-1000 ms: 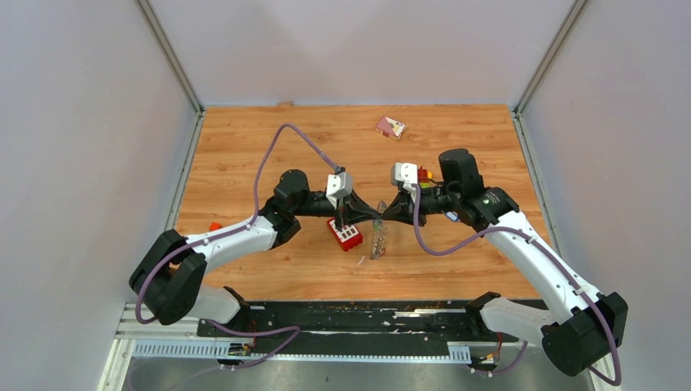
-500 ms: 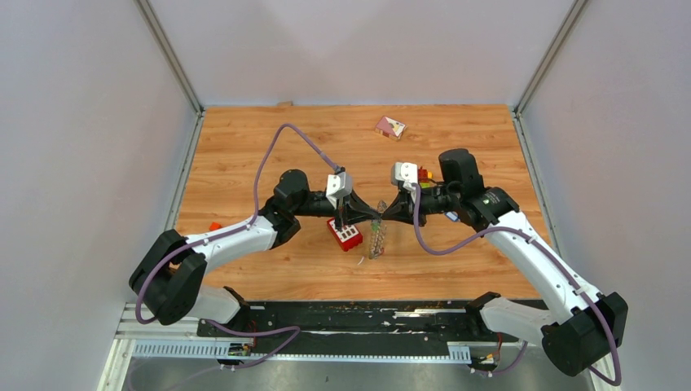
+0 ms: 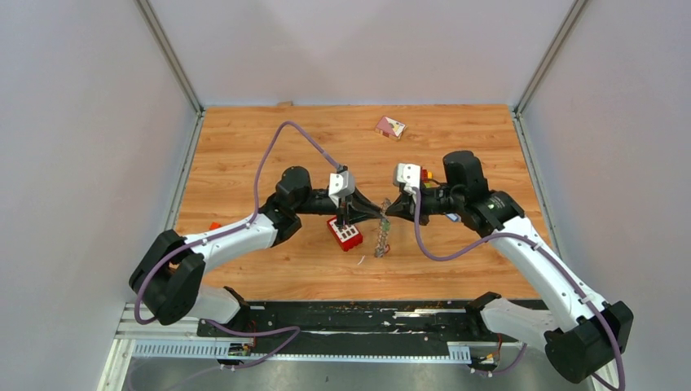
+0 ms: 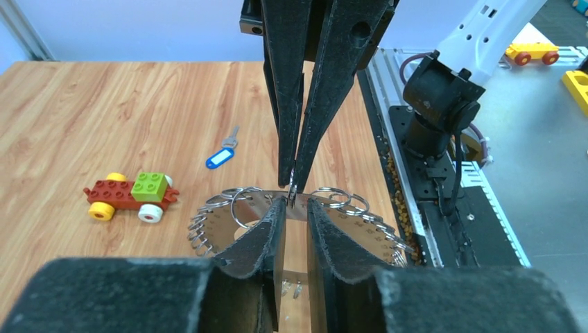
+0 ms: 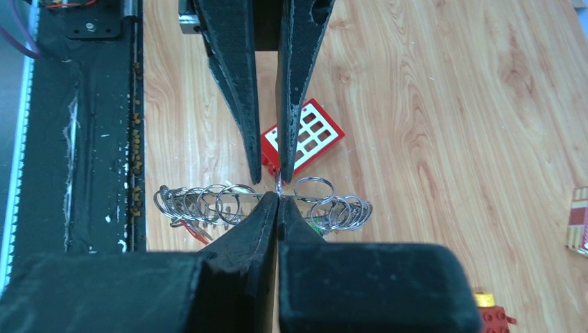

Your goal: Put the keys on the keyring

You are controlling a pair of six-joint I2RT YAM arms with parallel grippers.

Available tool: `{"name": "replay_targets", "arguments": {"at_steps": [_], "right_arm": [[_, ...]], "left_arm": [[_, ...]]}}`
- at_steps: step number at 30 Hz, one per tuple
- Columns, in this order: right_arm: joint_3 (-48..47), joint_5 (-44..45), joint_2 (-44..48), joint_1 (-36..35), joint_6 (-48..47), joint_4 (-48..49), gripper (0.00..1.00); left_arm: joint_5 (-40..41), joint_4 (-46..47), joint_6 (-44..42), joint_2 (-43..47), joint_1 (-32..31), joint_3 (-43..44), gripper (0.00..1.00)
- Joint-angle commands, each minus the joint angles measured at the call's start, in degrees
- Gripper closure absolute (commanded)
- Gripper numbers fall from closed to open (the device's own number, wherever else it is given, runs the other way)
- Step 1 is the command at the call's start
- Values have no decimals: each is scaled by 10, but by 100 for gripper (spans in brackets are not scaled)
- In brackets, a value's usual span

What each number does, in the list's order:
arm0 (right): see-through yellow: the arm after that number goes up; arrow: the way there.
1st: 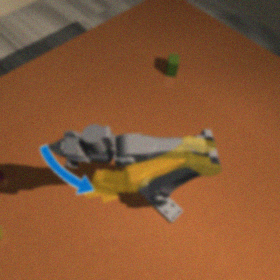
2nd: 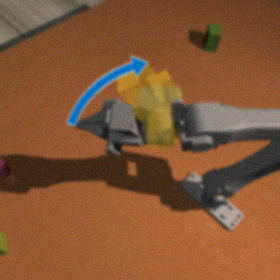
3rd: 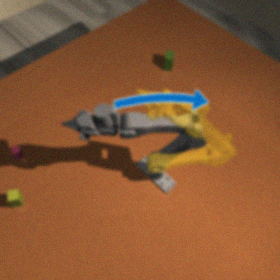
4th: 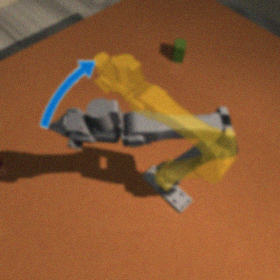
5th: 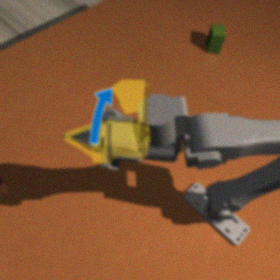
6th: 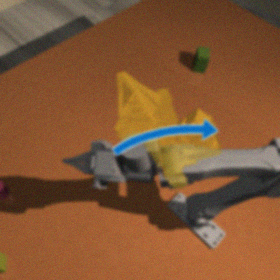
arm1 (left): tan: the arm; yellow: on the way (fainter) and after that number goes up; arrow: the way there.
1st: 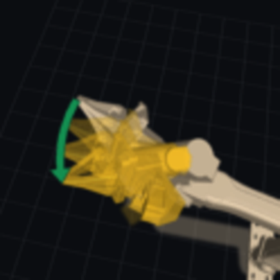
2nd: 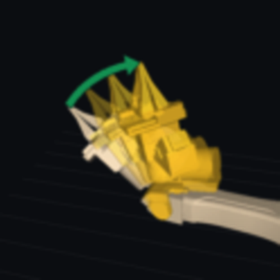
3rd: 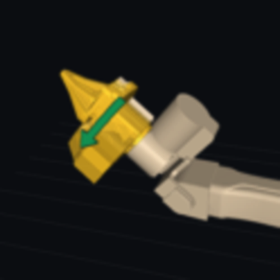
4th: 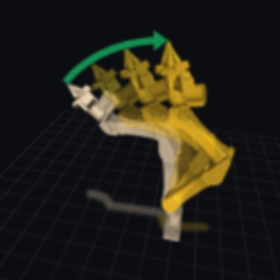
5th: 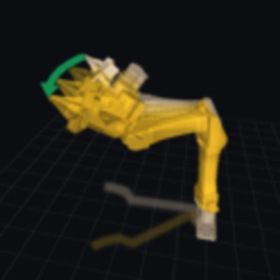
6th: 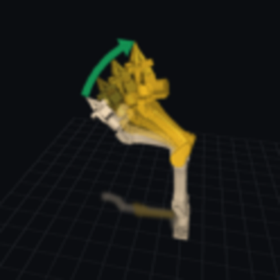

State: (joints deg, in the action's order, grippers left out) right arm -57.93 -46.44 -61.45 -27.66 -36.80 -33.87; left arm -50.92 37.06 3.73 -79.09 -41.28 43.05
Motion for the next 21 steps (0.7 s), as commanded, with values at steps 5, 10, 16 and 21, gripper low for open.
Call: {"name": "replay_targets", "arguments": {"at_steps": [5,10,16,21], "right_arm": [[12,29,24,9,-19,17,100],[4,35,35,31,-5,14,100],[-32,93,54,73,35,2,100],[-75,167,54,137,76,-11,100]], "left_arm": [[5,-37,-18,27,13,29,55],[16,-95,-67,36,24,47,44],[72,-232,-171,2,24,101,35],[93,-252,-183,-45,22,132,25]]}}
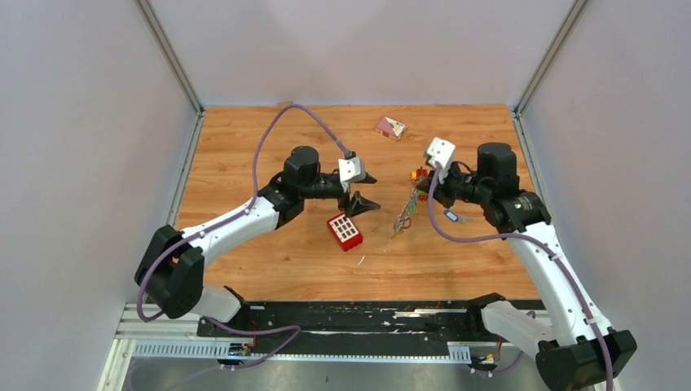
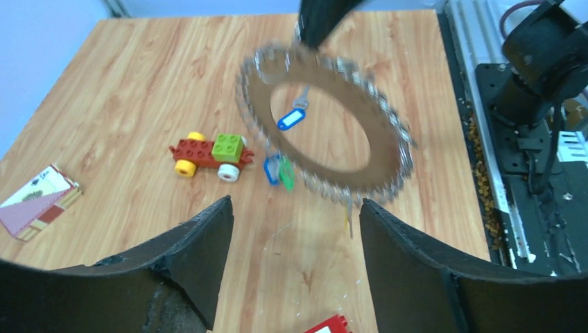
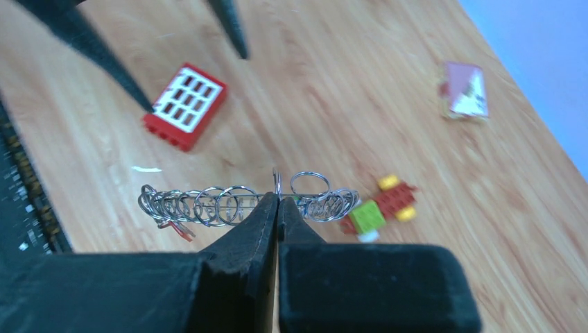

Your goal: Put the keys on the keyring

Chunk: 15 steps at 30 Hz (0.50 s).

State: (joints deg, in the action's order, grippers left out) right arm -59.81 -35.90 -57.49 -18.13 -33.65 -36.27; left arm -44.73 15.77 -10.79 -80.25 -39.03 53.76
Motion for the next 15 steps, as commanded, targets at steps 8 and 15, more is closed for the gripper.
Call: {"name": "replay_targets", "arguments": {"at_steps": [8,15], "right_arm": [[-120,117,-3,162,98,6,100],[-155,139,-17,260,132,15,100]], "left_arm": [[63,-85,-53,-148,-28,116,21],[66,-154,-59,-275,-72,238,22]]}}
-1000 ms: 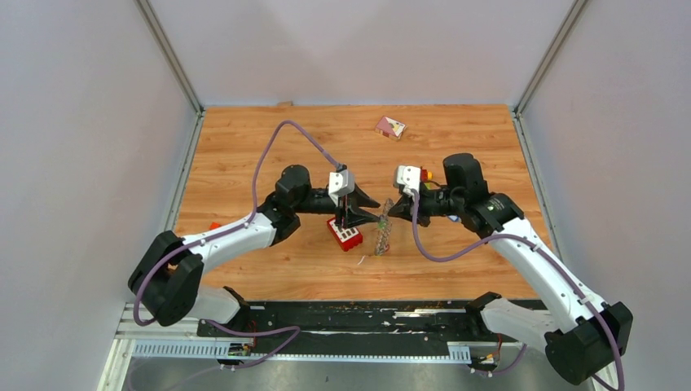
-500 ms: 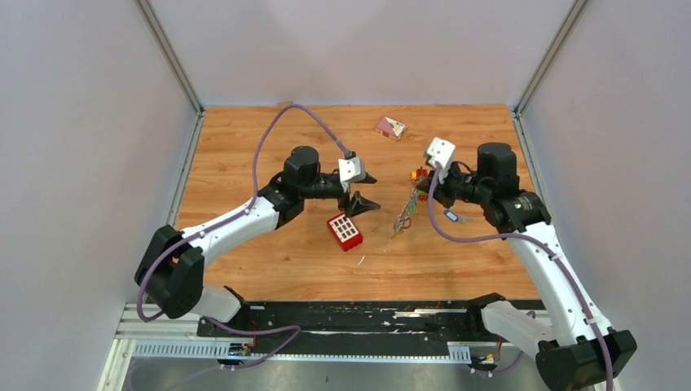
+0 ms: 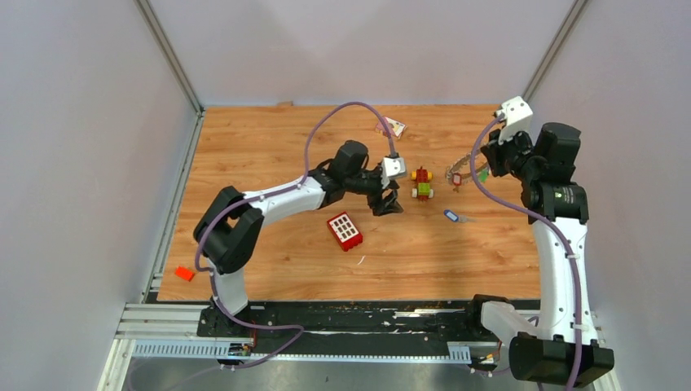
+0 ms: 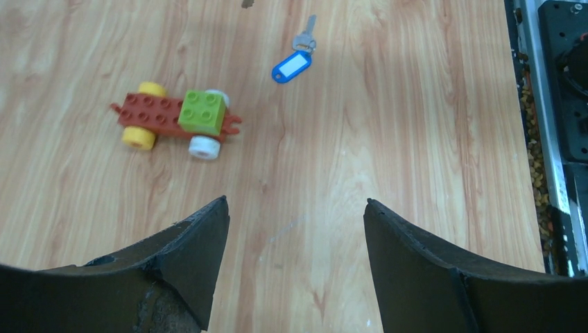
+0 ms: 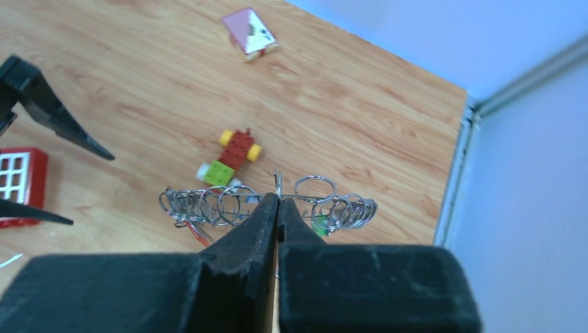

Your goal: Put the keys on the keyring

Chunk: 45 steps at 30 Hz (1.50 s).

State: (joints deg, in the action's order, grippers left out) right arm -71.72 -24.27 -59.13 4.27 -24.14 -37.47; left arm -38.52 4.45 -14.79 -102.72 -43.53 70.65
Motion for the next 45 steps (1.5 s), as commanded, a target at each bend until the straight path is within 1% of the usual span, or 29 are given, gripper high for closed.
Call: {"name": "replay_targets", "arguments": {"at_steps": [1,5,10,19,24,27,30,33,41,45], "right_arm": [[-36,23,-1,46,42,30,100],[-36,18,-4,80,50,35,100],[-37,-8,-13,114,47,17,100],[-27,-38,-6,164,34,-1,100],[-28,-56,-10,177,27,-8,100],[-25,-69,-13,188,23,-10,100],[-21,-84,-14,197,20,-15,100],[-18,-98,-13,204,15,-21,100],[-11,-125,0,217,4,-39,100],[-4,-134,5,221,-1,-42,100]], "left_arm": [[4,-54,-19,-72,-34,88,23],[10,-111,-31,-155,-66,184,25],[25,-168,-29,-257,-102,327,29],[59,-157,0,-384,-145,476,37],[64,-149,2,-424,-157,521,40],[80,-150,-5,-442,-162,544,44],[88,-150,11,-459,-164,568,47],[107,-146,23,-470,-167,581,49],[136,-146,29,-493,-176,611,53],[140,-150,24,-496,-177,608,60]]}}
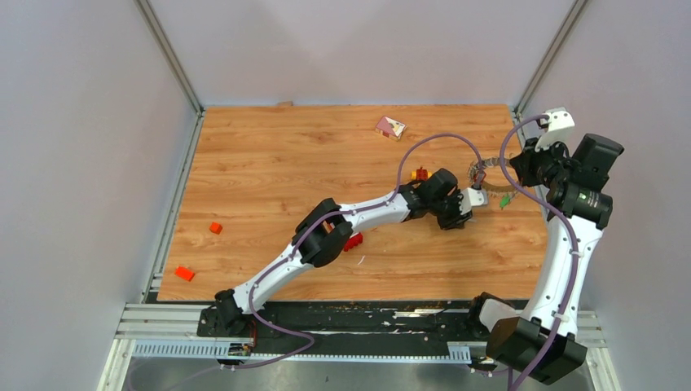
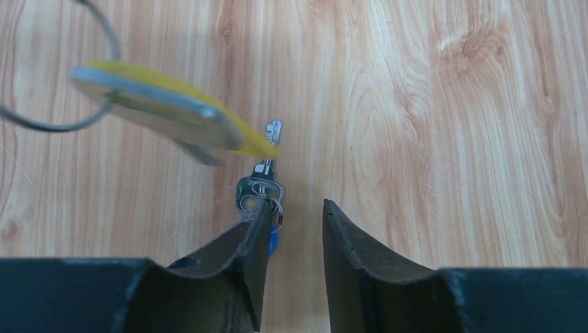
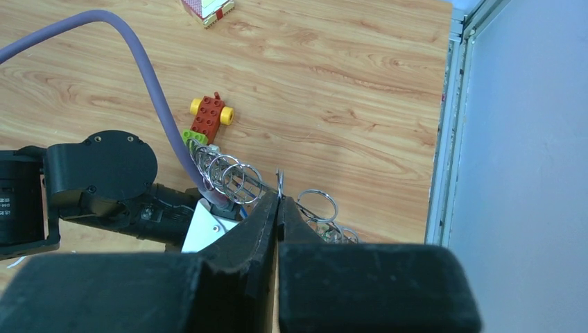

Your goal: Put the keys on the keyring

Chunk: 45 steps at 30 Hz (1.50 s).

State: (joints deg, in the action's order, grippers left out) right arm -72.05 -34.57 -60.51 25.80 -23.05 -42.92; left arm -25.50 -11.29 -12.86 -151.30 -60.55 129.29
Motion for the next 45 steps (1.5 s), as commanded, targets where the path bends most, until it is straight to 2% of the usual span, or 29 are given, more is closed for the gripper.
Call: {"name": "replay_targets", "arguments": {"at_steps": [1,7,11,17,22,27,31,38,45], "right_arm": [[0,-33,20,7,-13,11,100],[2,-45,23,14,-13,9,100],[2,-50,22,16,-12,7,100],[2,-54,25,18,-13,5,100],[2,-58,25,19,-13,4,100],[3,-65,23,20,-11,4,100],[8,-77,24,20,-7,9,100],[30,-101,30,19,11,41,100],[60,-101,38,-10,16,64,100]], "left_arm": [[11,7,2,-10,-7,19,62],[22,3,-6,-8,-7,6,70],[28,-2,-10,-7,-8,4,80],[48,-6,-18,-5,-12,-7,86],[48,-20,-20,8,-11,-7,100],[42,-49,-27,50,-12,-36,100],[37,-77,-41,105,-12,-93,100],[41,-89,-87,243,-10,-264,100],[33,-33,-108,349,6,-462,100]]}}
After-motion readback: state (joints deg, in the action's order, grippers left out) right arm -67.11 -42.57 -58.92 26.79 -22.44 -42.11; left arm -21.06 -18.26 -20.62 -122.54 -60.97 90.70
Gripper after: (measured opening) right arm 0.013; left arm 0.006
